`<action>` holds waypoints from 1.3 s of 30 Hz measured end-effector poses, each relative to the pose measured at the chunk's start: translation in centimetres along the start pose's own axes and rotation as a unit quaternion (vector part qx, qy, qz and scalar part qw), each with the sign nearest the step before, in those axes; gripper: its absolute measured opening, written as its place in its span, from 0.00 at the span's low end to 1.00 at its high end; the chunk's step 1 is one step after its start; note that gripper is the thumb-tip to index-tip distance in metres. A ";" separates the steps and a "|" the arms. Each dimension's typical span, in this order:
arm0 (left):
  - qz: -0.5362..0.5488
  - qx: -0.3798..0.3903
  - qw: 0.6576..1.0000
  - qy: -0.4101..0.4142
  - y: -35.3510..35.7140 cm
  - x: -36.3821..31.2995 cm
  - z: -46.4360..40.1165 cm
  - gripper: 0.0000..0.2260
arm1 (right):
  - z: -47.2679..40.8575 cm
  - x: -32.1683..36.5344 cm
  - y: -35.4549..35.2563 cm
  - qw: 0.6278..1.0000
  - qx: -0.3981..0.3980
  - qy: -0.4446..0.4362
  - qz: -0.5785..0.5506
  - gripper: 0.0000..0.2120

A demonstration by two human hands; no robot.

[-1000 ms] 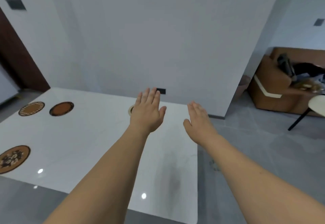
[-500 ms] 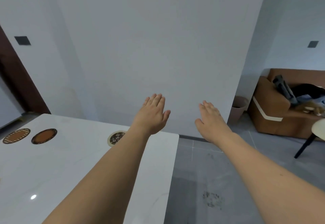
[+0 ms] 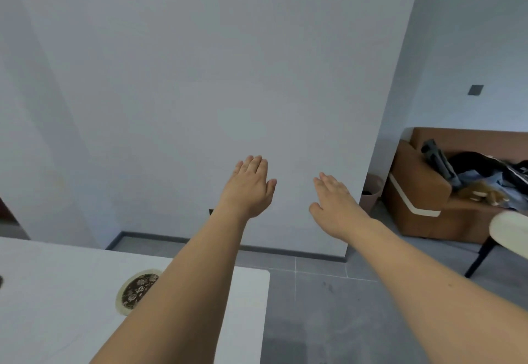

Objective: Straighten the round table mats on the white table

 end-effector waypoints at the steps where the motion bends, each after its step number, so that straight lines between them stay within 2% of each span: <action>1: 0.002 0.000 1.000 0.001 0.5 -0.2 -1.4 0.27 | -1.2 -0.9 0.1 1.000 0.001 0.004 0.000 0.30; 15: -0.038 0.012 0.999 0.002 9.0 -4.0 -21.5 0.27 | -20.9 -16.9 0.0 1.000 -0.005 0.013 -0.015 0.31; 23: -0.042 0.022 0.997 -0.058 14.0 1.1 -32.9 0.27 | -34.0 -19.5 4.2 0.999 0.028 -0.019 -0.030 0.31; 29: -0.038 0.013 0.998 -0.042 17.2 5.9 -41.2 0.26 | -44.1 -19.0 6.7 0.999 0.040 -0.016 -0.013 0.31; 34: -0.052 0.007 0.993 -0.107 18.9 13.4 -45.0 0.26 | -52.2 -14.2 9.1 0.996 0.047 -0.077 -0.026 0.31; 39: -0.071 0.023 0.982 -0.173 21.3 21.0 -45.9 0.26 | -58.7 -9.2 14.3 0.985 0.092 -0.144 -0.026 0.31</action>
Point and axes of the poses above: each hand's wrist, its own z-axis away from the middle knuckle, its own y-axis out of the palm, x = y × z, the point moved 7 cm from there along -z, towards the middle knuckle, and after that the axes turned 8 degrees about -x, right-handed, at the moved point
